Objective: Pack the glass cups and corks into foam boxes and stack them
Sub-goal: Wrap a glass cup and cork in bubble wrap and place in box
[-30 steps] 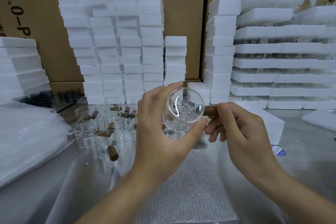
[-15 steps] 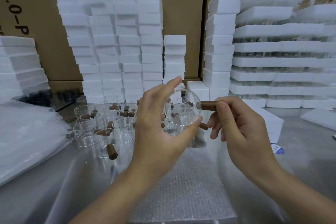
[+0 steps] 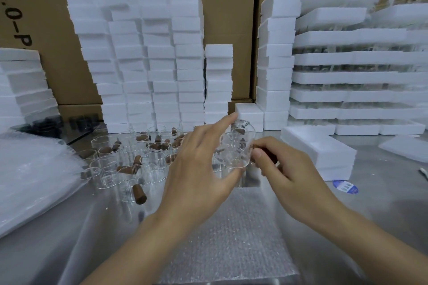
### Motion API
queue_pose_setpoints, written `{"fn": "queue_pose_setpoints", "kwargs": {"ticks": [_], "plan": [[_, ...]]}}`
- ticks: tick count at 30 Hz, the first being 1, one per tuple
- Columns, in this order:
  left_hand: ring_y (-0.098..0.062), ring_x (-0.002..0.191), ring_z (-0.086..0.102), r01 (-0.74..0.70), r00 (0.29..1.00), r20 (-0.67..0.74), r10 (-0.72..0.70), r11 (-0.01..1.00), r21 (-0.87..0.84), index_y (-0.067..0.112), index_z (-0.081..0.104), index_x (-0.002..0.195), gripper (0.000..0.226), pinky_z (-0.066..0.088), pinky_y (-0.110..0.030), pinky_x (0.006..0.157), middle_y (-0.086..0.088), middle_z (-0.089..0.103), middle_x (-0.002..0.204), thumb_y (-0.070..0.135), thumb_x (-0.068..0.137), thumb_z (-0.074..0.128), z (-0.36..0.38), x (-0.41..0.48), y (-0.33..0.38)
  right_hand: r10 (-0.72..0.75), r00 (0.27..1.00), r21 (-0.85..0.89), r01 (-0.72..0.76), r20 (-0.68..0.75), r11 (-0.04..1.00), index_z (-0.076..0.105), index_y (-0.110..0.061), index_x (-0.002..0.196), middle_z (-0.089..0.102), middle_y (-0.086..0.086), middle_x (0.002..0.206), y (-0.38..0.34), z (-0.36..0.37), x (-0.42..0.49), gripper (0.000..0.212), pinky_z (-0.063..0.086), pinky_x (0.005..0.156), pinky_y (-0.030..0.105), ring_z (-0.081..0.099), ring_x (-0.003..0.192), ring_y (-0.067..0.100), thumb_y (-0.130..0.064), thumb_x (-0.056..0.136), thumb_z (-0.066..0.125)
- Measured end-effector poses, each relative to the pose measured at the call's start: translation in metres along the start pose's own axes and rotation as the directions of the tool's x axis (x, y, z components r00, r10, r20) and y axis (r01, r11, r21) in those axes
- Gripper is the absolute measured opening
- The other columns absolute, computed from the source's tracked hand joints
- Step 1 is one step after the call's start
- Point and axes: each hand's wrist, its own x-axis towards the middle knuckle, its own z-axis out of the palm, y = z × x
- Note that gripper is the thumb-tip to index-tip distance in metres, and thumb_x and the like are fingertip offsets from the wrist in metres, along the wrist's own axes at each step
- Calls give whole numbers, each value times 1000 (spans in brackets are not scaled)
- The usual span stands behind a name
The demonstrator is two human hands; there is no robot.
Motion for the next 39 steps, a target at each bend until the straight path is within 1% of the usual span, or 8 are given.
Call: {"fn": "queue_pose_setpoints", "kwargs": {"ticks": [7,13,20,23,28,31,36,39], "plan": [[1,123,55,36,999,-19,-38,997,-72,62,41,138,76,57,-33,91,36,53,128,60,77,87,0,3,0,-104,992,-194,88,-72,977,58,-44,109,64,-19,99,11,-10,4,13,42,68,17,64,95,11,-47,104,46],[13,110,60,194,976,-37,-215,933,-303,60,52,123,71,48,-10,75,35,65,121,75,62,86,-1,4,3,8,979,144,22,-205,989,44,-50,141,70,-19,117,-1,-10,4,48,54,72,19,68,103,12,-59,95,58],[-8,80,62,337,935,86,-344,790,-512,59,54,119,67,63,-58,81,28,74,120,72,64,91,-2,7,8,21,999,123,-24,28,992,44,-48,145,52,-25,144,-1,-4,-2,58,61,81,29,58,127,4,-60,92,64],[-11,82,66,374,921,124,-370,747,-550,55,56,119,67,62,-62,86,21,77,119,71,63,89,-3,7,10,10,999,165,-17,45,986,43,-48,148,51,-26,146,1,-1,-3,62,59,82,21,55,131,2,-45,93,71],[-11,109,75,412,908,201,-368,694,-591,57,57,120,73,58,-51,94,19,79,118,79,58,87,-3,7,12,76,995,237,-91,71,967,47,-50,146,58,-25,143,1,1,-1,64,61,87,31,57,130,-1,-70,88,66],[-10,109,73,422,904,225,-362,681,-599,58,56,123,73,56,-45,89,20,76,123,76,60,87,-2,8,13,80,996,254,-86,34,963,53,-45,142,63,-25,136,0,0,0,65,60,85,25,60,127,-2,-70,84,68],[11,119,62,340,938,131,-321,775,-533,63,54,134,80,59,-29,86,37,62,130,65,65,95,-3,10,8,16,998,101,-10,-61,995,54,-45,139,62,-27,132,4,-3,2,56,56,86,17,62,120,0,-57,87,74],[5,124,62,291,955,102,-278,818,-496,66,50,139,86,60,-32,88,33,61,133,58,64,92,-5,10,7,-73,993,-27,71,-91,997,50,-45,142,57,-29,130,11,-4,2,58,48,91,8,59,123,1,-39,92,79]]}}
